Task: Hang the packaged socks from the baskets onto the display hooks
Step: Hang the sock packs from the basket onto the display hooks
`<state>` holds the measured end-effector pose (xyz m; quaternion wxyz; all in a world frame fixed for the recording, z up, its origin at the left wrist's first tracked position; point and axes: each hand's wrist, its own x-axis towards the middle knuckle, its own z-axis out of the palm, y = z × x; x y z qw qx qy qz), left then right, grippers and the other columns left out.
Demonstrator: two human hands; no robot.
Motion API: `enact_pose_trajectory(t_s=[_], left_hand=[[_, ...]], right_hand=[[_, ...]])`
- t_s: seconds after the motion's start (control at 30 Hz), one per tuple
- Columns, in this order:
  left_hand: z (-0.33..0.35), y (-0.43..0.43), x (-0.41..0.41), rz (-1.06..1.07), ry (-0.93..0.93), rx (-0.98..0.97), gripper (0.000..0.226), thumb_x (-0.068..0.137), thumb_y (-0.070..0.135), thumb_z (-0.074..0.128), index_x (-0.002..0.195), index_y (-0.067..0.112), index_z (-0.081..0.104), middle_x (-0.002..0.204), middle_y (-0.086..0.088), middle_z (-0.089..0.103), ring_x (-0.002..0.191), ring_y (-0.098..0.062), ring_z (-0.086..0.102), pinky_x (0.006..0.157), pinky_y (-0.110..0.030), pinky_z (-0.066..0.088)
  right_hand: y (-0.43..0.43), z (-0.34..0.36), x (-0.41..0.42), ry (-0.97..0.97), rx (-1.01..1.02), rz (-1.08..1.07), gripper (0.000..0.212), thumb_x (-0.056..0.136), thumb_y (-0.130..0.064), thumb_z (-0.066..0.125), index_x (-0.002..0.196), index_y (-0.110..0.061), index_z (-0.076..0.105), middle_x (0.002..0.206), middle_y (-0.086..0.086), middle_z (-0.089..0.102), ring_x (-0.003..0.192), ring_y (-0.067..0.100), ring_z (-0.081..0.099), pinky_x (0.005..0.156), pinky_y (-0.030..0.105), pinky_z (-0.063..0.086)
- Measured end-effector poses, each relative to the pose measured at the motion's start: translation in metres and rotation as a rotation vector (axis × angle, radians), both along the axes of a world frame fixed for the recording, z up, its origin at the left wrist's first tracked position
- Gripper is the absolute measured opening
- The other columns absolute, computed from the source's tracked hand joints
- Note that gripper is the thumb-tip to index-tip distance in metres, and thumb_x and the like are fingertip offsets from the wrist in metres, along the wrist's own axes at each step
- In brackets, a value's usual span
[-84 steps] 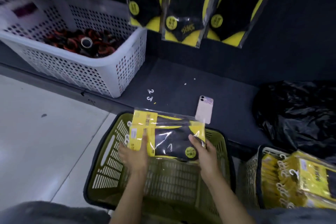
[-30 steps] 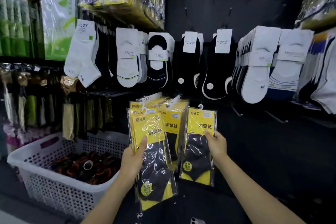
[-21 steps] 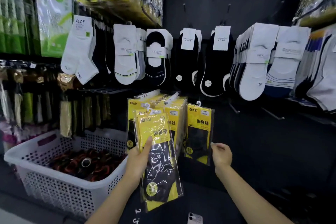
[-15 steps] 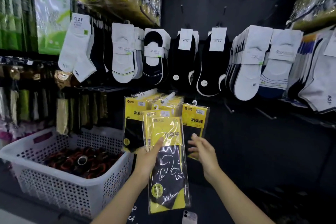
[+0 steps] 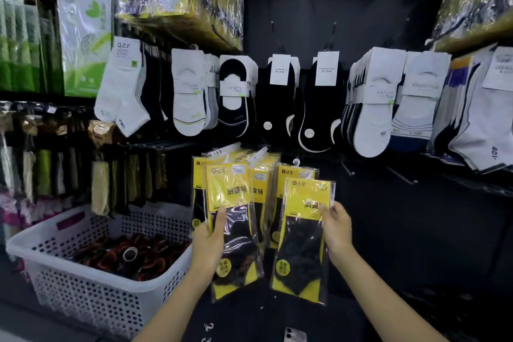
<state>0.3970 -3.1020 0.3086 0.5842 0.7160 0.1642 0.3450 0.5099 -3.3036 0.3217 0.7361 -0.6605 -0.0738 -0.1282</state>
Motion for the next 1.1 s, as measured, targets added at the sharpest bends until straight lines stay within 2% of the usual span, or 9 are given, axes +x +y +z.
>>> enact_pose_trajectory(t_s=[0.1, 0.23, 0.37, 0.47, 0.57, 0.63, 0.77, 0.97, 1.1], left_hand=[[0.000, 0.008, -0.002, 0.031, 0.000, -0.001, 0.055, 0.093, 0.046, 0.046, 0.054, 0.018, 0.019, 0.048, 0.002, 0.016, 0.043, -0.013, 0.017, 0.047, -0.027, 0.018], [-0.004, 0.011, 0.000, 0.054, 0.002, -0.013, 0.053, 0.093, 0.047, 0.046, 0.056, 0.018, 0.020, 0.051, 0.001, 0.017, 0.046, -0.013, 0.020, 0.049, -0.027, 0.020], [-0.004, 0.015, 0.005, 0.050, 0.009, -0.026, 0.053, 0.092, 0.048, 0.046, 0.057, 0.017, 0.021, 0.053, 0.000, 0.019, 0.048, -0.013, 0.021, 0.049, -0.029, 0.021], [-0.005, 0.015, 0.008, 0.038, 0.004, -0.024, 0.053, 0.093, 0.047, 0.046, 0.057, 0.018, 0.020, 0.052, 0.000, 0.018, 0.047, -0.013, 0.021, 0.049, -0.028, 0.022], [-0.007, 0.013, 0.009, 0.019, -0.001, -0.028, 0.056, 0.093, 0.046, 0.047, 0.053, 0.019, 0.019, 0.045, 0.005, 0.017, 0.041, -0.009, 0.018, 0.044, -0.021, 0.022], [-0.009, 0.010, 0.011, 0.011, 0.016, -0.034, 0.056, 0.093, 0.046, 0.048, 0.054, 0.018, 0.019, 0.044, 0.006, 0.016, 0.041, -0.009, 0.018, 0.043, -0.021, 0.021], [-0.015, -0.003, 0.013, -0.053, 0.020, -0.064, 0.055, 0.091, 0.047, 0.048, 0.053, 0.021, 0.019, 0.042, 0.011, 0.015, 0.040, -0.007, 0.018, 0.044, -0.021, 0.020], [-0.024, -0.041, 0.025, -0.149, 0.038, 0.017, 0.053, 0.087, 0.053, 0.049, 0.053, 0.020, 0.025, 0.035, 0.010, 0.021, 0.036, -0.005, 0.024, 0.040, -0.017, 0.024], [-0.026, -0.061, 0.032, -0.305, -0.058, 0.031, 0.034, 0.083, 0.050, 0.048, 0.063, 0.024, 0.048, 0.045, 0.014, 0.044, 0.043, 0.002, 0.042, 0.048, -0.011, 0.033]], right_hand=[[0.006, 0.012, 0.016, -0.038, -0.021, -0.024, 0.013, 0.098, -0.010, 0.048, 0.104, -0.007, 0.059, 0.095, 0.002, 0.066, 0.081, 0.009, 0.061, 0.069, 0.020, 0.047], [0.019, 0.018, 0.037, -0.044, -0.125, -0.017, 0.013, 0.098, -0.012, 0.048, 0.100, -0.005, 0.059, 0.090, 0.004, 0.064, 0.080, 0.015, 0.059, 0.068, 0.024, 0.046], [0.023, 0.012, 0.052, 0.005, -0.146, -0.038, 0.009, 0.096, -0.015, 0.054, 0.092, -0.010, 0.059, 0.077, -0.005, 0.060, 0.071, 0.009, 0.056, 0.057, 0.017, 0.040], [0.019, 0.001, 0.059, 0.108, -0.100, -0.058, 0.012, 0.091, -0.020, 0.063, 0.094, -0.009, 0.062, 0.082, -0.001, 0.064, 0.075, 0.010, 0.060, 0.064, 0.021, 0.047], [0.010, -0.018, 0.060, 0.267, -0.051, -0.146, 0.015, 0.088, -0.017, 0.067, 0.096, -0.005, 0.065, 0.095, 0.012, 0.068, 0.089, 0.024, 0.064, 0.083, 0.040, 0.055], [0.004, -0.029, 0.054, 0.320, -0.040, -0.186, 0.016, 0.089, -0.015, 0.066, 0.098, -0.003, 0.066, 0.096, 0.014, 0.067, 0.086, 0.025, 0.062, 0.084, 0.041, 0.054], [-0.002, -0.035, 0.030, 0.295, -0.037, -0.001, 0.016, 0.094, -0.018, 0.058, 0.101, -0.004, 0.062, 0.095, 0.011, 0.066, 0.083, 0.021, 0.062, 0.072, 0.031, 0.054], [0.010, -0.023, -0.015, 0.184, -0.143, 0.395, 0.027, 0.095, -0.033, 0.054, 0.102, -0.010, 0.066, 0.092, 0.003, 0.072, 0.083, 0.016, 0.068, 0.070, 0.026, 0.055], [0.010, -0.026, -0.024, 0.073, -0.132, 0.356, 0.015, 0.092, -0.029, 0.061, 0.087, -0.016, 0.067, 0.091, 0.005, 0.074, 0.090, 0.020, 0.069, 0.082, 0.033, 0.054]])
